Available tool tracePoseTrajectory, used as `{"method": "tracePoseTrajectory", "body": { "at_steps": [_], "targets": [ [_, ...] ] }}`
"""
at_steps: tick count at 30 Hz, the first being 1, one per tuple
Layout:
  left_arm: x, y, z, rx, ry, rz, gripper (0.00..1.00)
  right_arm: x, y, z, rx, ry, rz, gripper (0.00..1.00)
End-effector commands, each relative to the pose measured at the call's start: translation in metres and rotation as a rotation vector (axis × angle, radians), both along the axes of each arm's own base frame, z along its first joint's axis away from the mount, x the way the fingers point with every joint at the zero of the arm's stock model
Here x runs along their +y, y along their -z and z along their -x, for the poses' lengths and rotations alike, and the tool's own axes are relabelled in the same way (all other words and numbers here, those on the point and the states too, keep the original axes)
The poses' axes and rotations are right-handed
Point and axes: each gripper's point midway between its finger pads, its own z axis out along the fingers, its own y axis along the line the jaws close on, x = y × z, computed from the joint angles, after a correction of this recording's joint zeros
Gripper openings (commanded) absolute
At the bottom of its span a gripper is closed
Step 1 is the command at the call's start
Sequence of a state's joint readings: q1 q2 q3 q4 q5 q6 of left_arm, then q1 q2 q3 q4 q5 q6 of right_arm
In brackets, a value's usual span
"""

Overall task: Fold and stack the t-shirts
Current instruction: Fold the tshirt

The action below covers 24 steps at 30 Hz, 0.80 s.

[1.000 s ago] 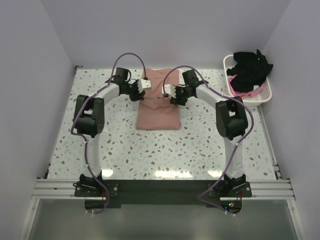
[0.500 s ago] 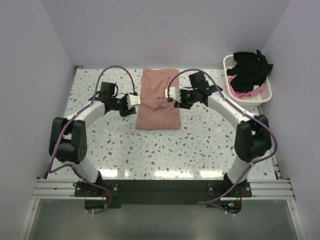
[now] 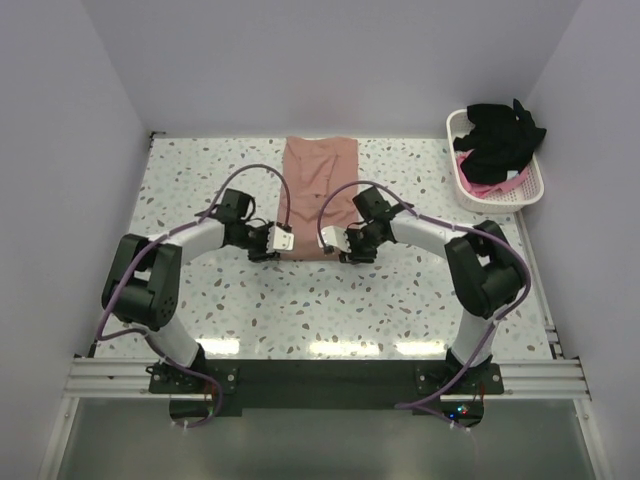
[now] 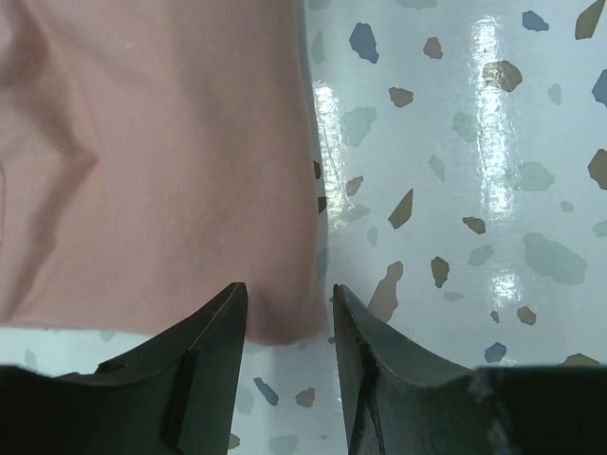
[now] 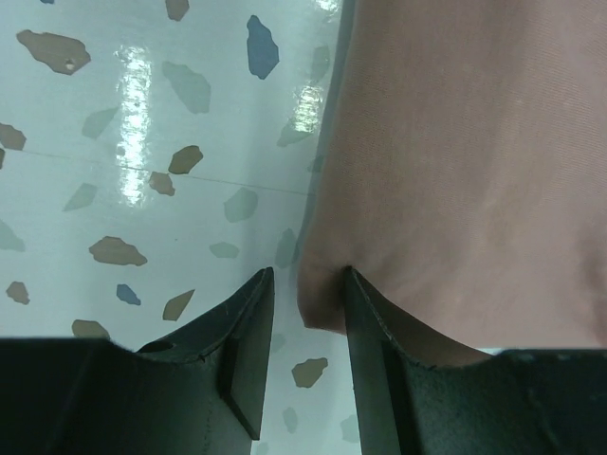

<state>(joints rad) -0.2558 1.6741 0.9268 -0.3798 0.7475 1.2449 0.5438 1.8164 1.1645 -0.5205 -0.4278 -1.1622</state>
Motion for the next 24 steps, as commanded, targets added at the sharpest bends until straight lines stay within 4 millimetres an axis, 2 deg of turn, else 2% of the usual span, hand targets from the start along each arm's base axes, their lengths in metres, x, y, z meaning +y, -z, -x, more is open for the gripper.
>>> {"method": "tracePoseTrajectory", "body": {
  "at_steps": [1,5,8,10,13,14,15,16,17,18,20,21,22,24],
  "targets": [
    [-0.007,0.008,-0.002,-0.033,0.041,-0.031,0.46,0.003,0.004,-0.012,-0.044,-0.024,0.004,0.39],
    [-0.007,0.017,-0.005,-0.019,0.044,-0.066,0.44,-0.003,0.021,-0.010,-0.045,-0.062,0.040,0.39],
    [-0.002,0.026,-0.002,0.009,0.050,-0.107,0.41,-0.005,0.026,-0.014,-0.050,-0.047,0.061,0.38],
    [0.002,0.032,0.001,0.015,0.064,-0.129,0.34,-0.007,0.027,-0.015,-0.059,-0.040,0.071,0.37],
    [0.002,0.033,0.003,0.010,0.069,-0.130,0.19,-0.010,0.028,-0.016,-0.075,-0.031,0.079,0.25],
    [0.002,0.031,0.002,0.010,0.065,-0.125,0.16,-0.011,0.027,-0.017,-0.078,-0.020,0.082,0.15],
    [0.001,0.029,0.001,0.006,0.060,-0.119,0.09,-0.011,0.024,-0.019,-0.085,-0.008,0.080,0.08],
    [-0.002,0.023,-0.003,0.006,0.043,-0.103,0.06,-0.011,0.021,-0.021,-0.086,0.009,0.078,0.02],
    [-0.003,0.019,-0.007,0.004,0.032,-0.096,0.04,-0.010,0.017,-0.021,-0.074,0.042,0.071,0.00],
    [-0.005,0.013,-0.011,0.012,0.006,-0.084,0.00,-0.007,0.004,-0.027,-0.083,0.065,0.055,0.00],
    [-0.009,-0.007,-0.027,-0.004,-0.017,-0.048,0.00,-0.003,-0.011,-0.032,-0.074,0.109,0.022,0.00],
    [-0.008,-0.015,-0.035,-0.008,-0.038,-0.032,0.00,0.001,-0.026,-0.040,-0.092,0.130,-0.007,0.00],
    [-0.010,-0.032,-0.049,-0.024,-0.065,-0.006,0.00,0.001,-0.037,-0.045,-0.097,0.152,-0.029,0.00],
    [-0.010,-0.045,-0.062,-0.035,-0.087,0.013,0.00,0.003,-0.056,-0.057,-0.119,0.184,-0.057,0.00]
  ]
}}
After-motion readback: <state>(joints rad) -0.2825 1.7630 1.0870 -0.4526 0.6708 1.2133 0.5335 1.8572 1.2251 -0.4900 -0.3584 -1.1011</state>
